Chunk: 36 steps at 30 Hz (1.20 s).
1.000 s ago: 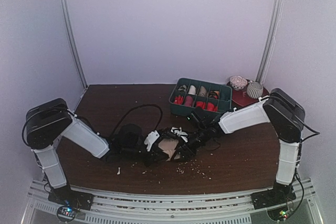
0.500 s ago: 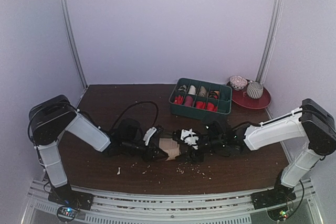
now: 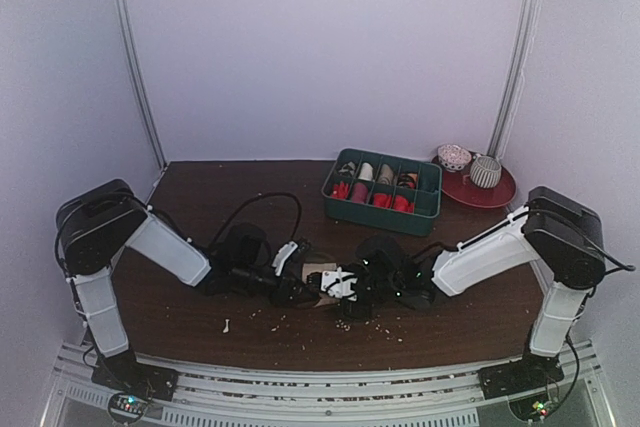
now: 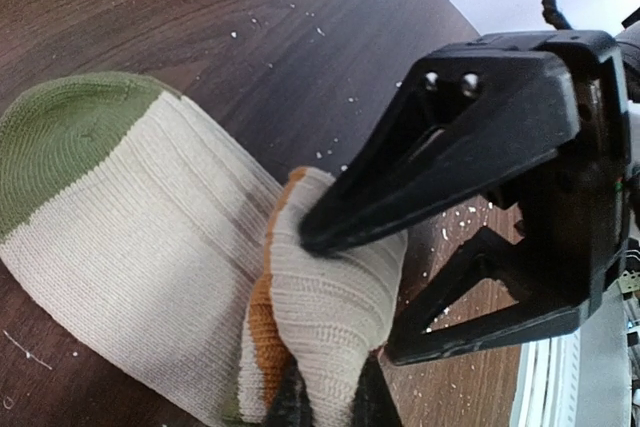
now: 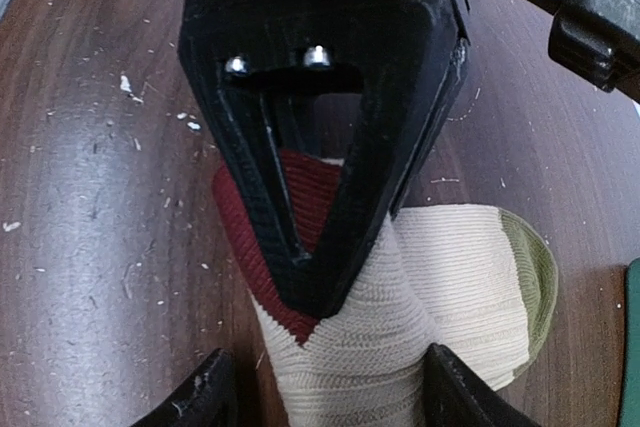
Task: Roll the socks
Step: Roll a pair of socks at the center of the board.
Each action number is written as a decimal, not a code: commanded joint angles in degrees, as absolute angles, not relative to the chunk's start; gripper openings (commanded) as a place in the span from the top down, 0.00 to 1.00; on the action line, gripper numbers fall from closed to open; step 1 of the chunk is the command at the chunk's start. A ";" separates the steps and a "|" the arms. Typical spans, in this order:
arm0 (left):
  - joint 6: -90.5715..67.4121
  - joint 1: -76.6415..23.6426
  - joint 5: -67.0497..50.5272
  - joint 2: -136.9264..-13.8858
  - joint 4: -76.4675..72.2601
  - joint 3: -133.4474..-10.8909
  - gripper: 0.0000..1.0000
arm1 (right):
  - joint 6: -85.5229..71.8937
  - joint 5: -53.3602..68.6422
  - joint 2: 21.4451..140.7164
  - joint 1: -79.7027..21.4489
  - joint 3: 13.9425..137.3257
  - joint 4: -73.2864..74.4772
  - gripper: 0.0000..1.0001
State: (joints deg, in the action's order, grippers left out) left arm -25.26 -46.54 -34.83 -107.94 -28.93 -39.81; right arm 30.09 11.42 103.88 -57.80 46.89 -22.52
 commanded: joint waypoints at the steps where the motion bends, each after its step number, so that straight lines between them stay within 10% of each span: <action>1: -24.80 -46.58 -32.98 -113.49 -4.41 -34.95 1.00 | 30.69 8.99 107.18 -57.66 48.66 -21.48 0.39; 7: -20.28 -46.58 -31.73 -110.52 -3.49 -36.97 0.97 | 26.43 10.55 110.90 -57.55 51.96 -12.60 0.63; 20: -7.97 -46.73 -11.25 -81.81 -13.07 -33.40 0.15 | 13.24 35.45 121.42 -51.98 65.39 17.86 0.73; 36: 2.55 -50.54 -14.30 -83.94 -43.67 -23.26 0.07 | 11.53 45.63 131.63 -49.10 74.22 33.40 0.72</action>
